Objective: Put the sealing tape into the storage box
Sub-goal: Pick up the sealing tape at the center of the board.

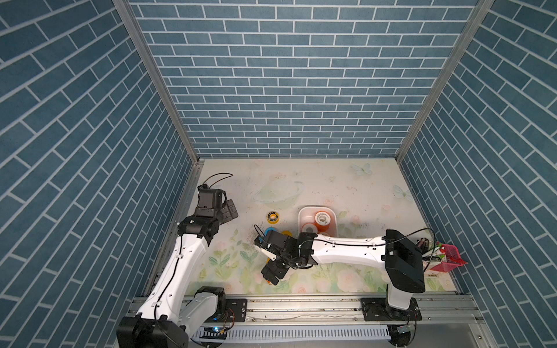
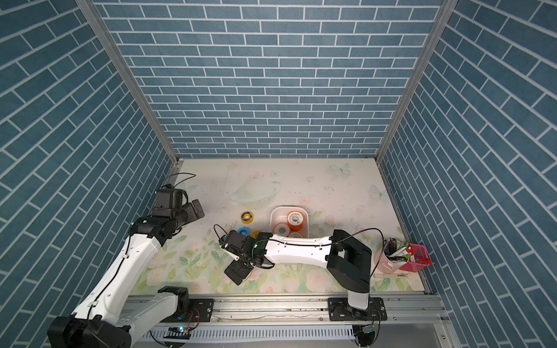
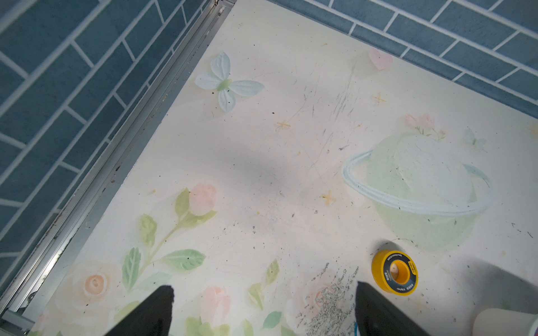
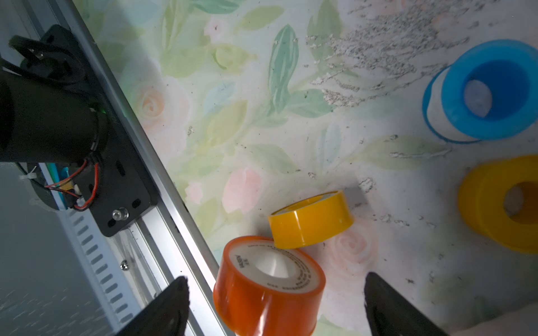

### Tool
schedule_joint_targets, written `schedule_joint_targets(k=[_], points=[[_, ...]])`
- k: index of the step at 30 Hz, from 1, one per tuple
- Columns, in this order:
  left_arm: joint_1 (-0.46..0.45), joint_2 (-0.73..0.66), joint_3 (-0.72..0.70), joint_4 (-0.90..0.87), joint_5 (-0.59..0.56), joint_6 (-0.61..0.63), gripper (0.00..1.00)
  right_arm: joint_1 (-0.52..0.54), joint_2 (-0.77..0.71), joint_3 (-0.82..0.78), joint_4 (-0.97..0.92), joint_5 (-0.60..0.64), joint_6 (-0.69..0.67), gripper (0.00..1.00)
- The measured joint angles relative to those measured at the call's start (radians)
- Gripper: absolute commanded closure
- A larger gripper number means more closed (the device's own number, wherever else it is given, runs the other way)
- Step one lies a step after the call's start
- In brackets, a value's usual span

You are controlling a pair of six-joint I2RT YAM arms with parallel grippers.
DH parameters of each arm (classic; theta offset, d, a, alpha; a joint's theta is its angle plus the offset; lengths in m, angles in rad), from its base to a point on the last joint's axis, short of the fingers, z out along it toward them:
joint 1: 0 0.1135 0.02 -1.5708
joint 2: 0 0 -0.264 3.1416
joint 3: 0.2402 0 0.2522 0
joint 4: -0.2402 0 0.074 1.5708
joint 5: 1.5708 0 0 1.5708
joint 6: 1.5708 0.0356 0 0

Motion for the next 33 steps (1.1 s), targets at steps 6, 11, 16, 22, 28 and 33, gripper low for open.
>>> schedule_joint_targets(k=[6,11,16,22,28,33], points=[[0.000,0.000,0.000,0.000,0.002,0.000,0.00,0.005,0.026,0.000,0.000,0.006,0.009,0.09],[0.000,0.000,-0.001,0.000,0.002,0.000,0.00,0.009,0.050,0.000,0.000,0.013,0.011,0.11],[0.000,0.000,-0.001,0.000,0.003,0.000,0.00,0.017,0.065,-0.001,0.000,0.019,0.021,0.14],[0.000,0.003,-0.001,0.001,0.010,0.000,0.00,0.019,0.066,-0.028,0.012,0.025,0.028,0.23],[0.000,0.006,-0.001,0.000,0.013,0.000,0.00,0.019,0.066,-0.043,0.024,0.022,0.032,0.33],[0.000,0.006,-0.001,0.000,0.013,0.000,0.00,0.019,0.066,-0.044,0.027,0.021,0.031,0.39]])
